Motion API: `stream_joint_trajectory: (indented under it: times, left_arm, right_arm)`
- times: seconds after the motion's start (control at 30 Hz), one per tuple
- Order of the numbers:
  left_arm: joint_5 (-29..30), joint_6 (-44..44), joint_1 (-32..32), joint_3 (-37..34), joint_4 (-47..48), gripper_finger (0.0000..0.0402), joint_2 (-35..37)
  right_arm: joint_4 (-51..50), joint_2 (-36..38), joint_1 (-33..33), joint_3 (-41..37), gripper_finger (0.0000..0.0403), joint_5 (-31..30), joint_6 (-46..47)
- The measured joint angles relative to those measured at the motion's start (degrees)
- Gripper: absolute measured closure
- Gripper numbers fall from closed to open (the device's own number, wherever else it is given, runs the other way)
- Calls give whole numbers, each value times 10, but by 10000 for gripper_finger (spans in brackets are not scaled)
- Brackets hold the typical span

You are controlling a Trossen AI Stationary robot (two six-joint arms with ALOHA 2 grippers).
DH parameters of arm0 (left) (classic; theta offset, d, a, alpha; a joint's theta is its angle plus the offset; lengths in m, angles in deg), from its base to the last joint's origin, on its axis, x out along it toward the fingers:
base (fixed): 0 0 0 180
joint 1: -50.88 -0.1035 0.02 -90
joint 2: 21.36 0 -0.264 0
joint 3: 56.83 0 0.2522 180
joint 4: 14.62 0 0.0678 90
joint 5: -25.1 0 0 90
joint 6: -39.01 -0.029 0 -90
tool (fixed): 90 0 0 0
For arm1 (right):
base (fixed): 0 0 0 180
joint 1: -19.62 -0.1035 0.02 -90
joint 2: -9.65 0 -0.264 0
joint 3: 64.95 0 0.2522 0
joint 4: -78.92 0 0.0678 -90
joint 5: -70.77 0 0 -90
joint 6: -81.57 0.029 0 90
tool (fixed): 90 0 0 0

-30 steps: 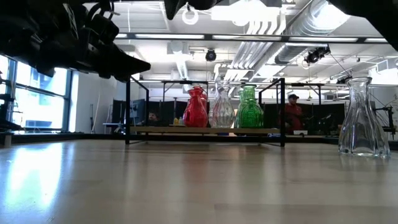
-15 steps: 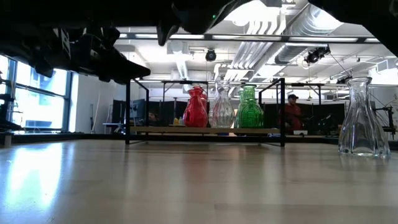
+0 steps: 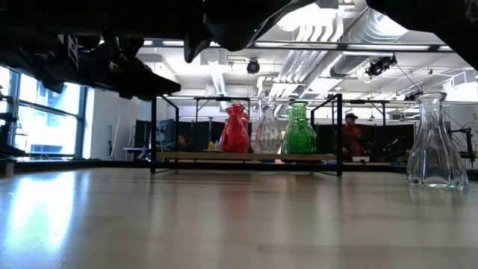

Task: Sort vases onto shelf
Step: Put the bottom left transparent vase on the shelf

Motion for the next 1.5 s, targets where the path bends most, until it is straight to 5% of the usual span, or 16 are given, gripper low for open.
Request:
stream_joint_trajectory:
  times: [0.47,1.23,1.5]
  left_arm:
    - [0,29,1,0,10,401,0]
    - [0,29,1,0,10,401,5]
    - [1,34,1,0,22,401,53]
  right_arm:
    - [-35,-77,1,121,123,29,0]
    - [-40,-77,2,122,336,34,-39]
    - [-118,-28,1,121,339,22,-96]
